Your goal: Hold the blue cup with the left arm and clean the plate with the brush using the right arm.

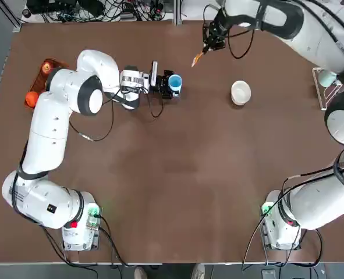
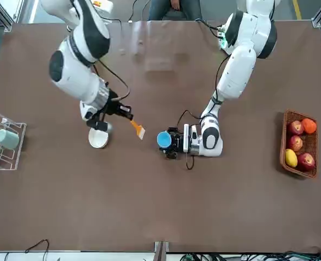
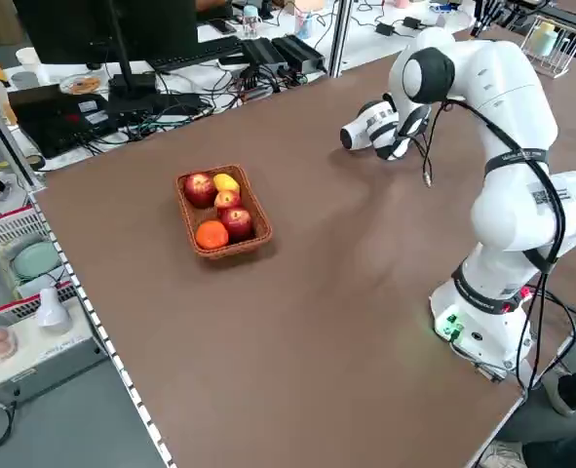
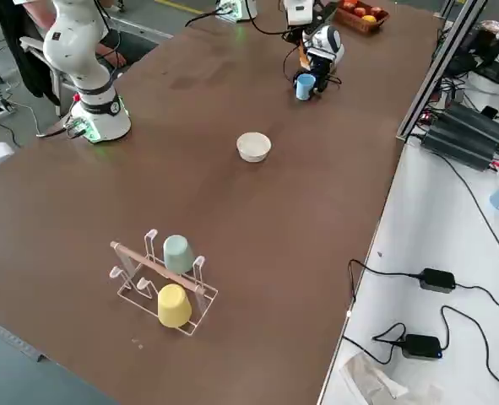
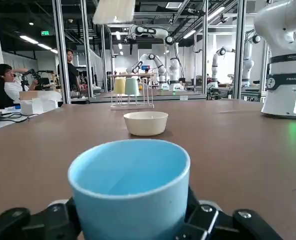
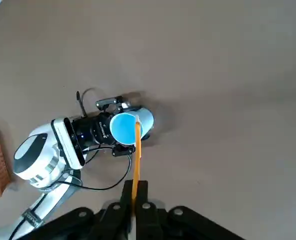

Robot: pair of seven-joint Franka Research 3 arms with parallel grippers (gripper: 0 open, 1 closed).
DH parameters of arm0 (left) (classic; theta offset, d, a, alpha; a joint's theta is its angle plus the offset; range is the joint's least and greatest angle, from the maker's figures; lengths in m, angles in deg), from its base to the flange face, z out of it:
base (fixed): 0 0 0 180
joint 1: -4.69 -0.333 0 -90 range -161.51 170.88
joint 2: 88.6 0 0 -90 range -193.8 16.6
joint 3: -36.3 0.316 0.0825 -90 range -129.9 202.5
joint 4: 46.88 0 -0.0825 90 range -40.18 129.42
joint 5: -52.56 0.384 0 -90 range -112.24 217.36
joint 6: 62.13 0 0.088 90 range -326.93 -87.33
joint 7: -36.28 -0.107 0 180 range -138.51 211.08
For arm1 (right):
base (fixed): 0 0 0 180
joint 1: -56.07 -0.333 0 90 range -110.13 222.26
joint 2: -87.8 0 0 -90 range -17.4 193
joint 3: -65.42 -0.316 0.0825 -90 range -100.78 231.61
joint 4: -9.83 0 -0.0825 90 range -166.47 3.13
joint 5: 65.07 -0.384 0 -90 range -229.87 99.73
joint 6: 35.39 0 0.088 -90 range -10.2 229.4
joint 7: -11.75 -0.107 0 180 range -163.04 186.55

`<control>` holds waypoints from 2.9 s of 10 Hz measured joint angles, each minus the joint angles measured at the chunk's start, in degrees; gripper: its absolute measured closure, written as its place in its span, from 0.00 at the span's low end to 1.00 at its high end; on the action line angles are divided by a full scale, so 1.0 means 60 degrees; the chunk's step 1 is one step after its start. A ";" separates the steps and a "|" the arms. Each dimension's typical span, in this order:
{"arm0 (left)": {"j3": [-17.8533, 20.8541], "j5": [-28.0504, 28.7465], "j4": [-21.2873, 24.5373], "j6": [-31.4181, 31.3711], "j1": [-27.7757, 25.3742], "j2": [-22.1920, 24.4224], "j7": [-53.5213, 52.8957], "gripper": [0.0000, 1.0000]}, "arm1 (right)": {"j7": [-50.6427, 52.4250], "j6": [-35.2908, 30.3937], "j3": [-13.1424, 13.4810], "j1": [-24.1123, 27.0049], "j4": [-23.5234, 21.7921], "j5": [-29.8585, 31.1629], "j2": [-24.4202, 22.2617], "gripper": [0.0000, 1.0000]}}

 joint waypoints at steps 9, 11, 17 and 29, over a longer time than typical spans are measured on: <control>0.0043 0.0001 -0.0003 0.0002 0.0011 0.0011 -0.0007 0.29 | -0.1786 0.0830 0.0018 -0.1394 0.1227 0.1093 0.1800 0.95; 0.0048 0.0001 -0.0003 -0.0006 0.0023 0.0016 -0.0012 0.29 | -0.1910 0.1109 0.0022 -0.1442 0.1382 0.1354 0.2120 0.95; 0.0081 0.0001 -0.0004 -0.0014 0.0060 0.0028 -0.0016 0.30 | -0.1920 0.1483 0.0037 -0.1604 0.1502 0.1377 0.2552 0.95; 0.0086 0.0001 -0.0003 -0.0069 0.0087 0.0047 -0.0017 0.30 | -0.2156 0.1847 0.0074 -0.1970 0.1521 0.1650 0.3055 0.95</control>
